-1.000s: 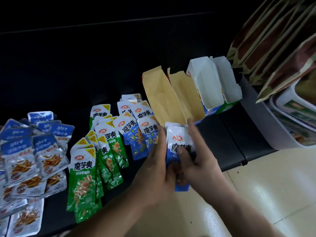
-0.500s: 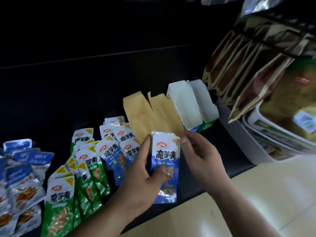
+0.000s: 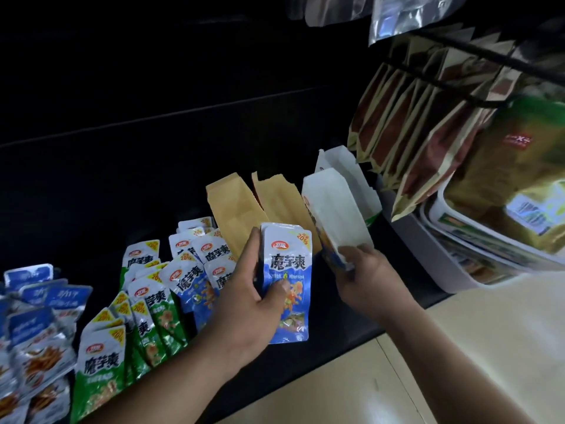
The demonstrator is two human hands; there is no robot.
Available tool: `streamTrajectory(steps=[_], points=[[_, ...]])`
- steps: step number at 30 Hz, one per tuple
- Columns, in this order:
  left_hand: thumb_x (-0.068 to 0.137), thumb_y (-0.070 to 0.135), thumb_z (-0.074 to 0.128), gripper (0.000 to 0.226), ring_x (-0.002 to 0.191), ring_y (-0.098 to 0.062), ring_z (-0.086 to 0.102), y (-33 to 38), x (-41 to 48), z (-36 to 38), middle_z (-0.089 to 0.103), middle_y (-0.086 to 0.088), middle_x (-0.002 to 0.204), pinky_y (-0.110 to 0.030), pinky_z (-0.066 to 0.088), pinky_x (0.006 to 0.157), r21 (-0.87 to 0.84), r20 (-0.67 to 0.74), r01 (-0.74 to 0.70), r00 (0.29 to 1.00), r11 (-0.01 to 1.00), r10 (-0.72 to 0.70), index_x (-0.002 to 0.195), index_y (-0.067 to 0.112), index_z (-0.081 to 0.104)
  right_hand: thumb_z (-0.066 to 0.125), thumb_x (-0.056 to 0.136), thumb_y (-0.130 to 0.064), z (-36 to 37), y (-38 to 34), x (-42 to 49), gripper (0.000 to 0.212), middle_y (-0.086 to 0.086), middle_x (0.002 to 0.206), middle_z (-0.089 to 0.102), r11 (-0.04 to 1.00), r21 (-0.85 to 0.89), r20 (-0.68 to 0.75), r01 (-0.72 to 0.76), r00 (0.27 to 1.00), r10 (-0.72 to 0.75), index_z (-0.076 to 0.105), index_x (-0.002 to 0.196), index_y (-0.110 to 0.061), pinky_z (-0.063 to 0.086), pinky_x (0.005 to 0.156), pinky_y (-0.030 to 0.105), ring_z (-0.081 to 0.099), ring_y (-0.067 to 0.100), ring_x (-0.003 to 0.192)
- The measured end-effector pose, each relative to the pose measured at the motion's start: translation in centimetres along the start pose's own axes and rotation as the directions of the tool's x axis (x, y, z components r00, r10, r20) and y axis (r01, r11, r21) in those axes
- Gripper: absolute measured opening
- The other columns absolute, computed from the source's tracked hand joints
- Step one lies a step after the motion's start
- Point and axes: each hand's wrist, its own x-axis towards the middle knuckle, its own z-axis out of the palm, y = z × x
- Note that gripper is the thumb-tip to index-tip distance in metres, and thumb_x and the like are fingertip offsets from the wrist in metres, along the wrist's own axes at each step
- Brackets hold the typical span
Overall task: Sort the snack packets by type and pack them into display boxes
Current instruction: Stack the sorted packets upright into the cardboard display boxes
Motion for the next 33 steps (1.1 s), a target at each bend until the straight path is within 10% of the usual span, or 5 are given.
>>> streamTrajectory(steps=[12, 18, 22, 27, 33], points=[[0.101, 0.006, 0.063, 0.089, 0.1, 0.005, 0.072, 3.0, -1.4, 1.2, 0.075, 0.02, 0.115, -0.017, 0.06, 0.08, -0.016, 0.067, -0.001, 0.998, 1.0, 0.002, 0.162, 0.046, 0.012, 0.054, 0.086, -0.063, -1.1, -3.3, -11.8, 0.029, -0.019, 0.1, 0.061, 0.998, 0.05, 0.263, -0.03, 0.965, 0.016, 0.062, 0.097, -0.037, 0.054, 0.071, 0.028, 0.064, 0.004, 0.088], [0.101, 0.007, 0.063, 0.07, 0.103, -0.004, 0.074, 4.0, -0.3, 1.9, 0.075, 0.012, 0.117, -0.031, 0.063, 0.084, -0.043, 0.075, -0.027, 0.997, 0.999, 0.031, 0.154, 0.042, 0.035, 0.079, 0.086, -0.023, -1.4, -0.3, -10.1, 0.033, -0.014, 0.104, 0.061, 0.882, 0.456, -0.336, -0.118, 0.895, 0.294, 0.063, 0.107, -0.043, 0.052, 0.073, 0.026, 0.064, 0.008, 0.083], [0.1, 0.006, 0.065, 0.048, 0.101, -0.002, 0.074, 4.4, 0.7, 3.3, 0.076, 0.017, 0.115, -0.031, 0.063, 0.085, -0.098, 0.051, -0.01, 0.999, 0.995, 0.015, 0.138, 0.035, 0.054, 0.07, 0.095, -0.019, -0.7, 1.5, -7.2, 0.06, -0.02, 0.126, 0.064, 0.616, 0.705, 0.099, -0.35, 0.91, 0.403, 0.048, 0.148, -0.034, 0.058, 0.086, 0.028, 0.067, 0.001, 0.106], [0.099, 0.002, 0.065, 0.04, 0.097, -0.006, 0.076, 2.8, -0.2, 5.7, 0.077, 0.011, 0.111, -0.029, 0.062, 0.078, -0.211, 0.091, 0.093, 0.993, 0.973, -0.075, 0.128, 0.028, 0.058, 0.053, 0.091, -0.002, -1.1, 1.3, -8.5, 0.035, -0.015, 0.078, 0.066, 0.844, 0.436, -0.07, -0.312, 0.923, 0.378, 0.063, 0.111, -0.028, 0.04, 0.056, 0.004, 0.059, -0.012, 0.076], [0.098, 0.0, 0.065, 0.044, 0.103, -0.006, 0.074, 1.9, -1.1, 6.0, 0.076, 0.011, 0.115, -0.026, 0.061, 0.081, -0.22, 0.117, 0.062, 0.992, 0.973, -0.036, 0.131, 0.027, 0.056, 0.058, 0.092, -0.006, -1.2, 0.8, -11.2, 0.05, -0.026, 0.097, 0.074, 0.853, 0.461, 0.027, -0.244, 0.965, 0.261, 0.063, 0.126, -0.042, 0.047, 0.067, 0.008, 0.069, -0.003, 0.087]])
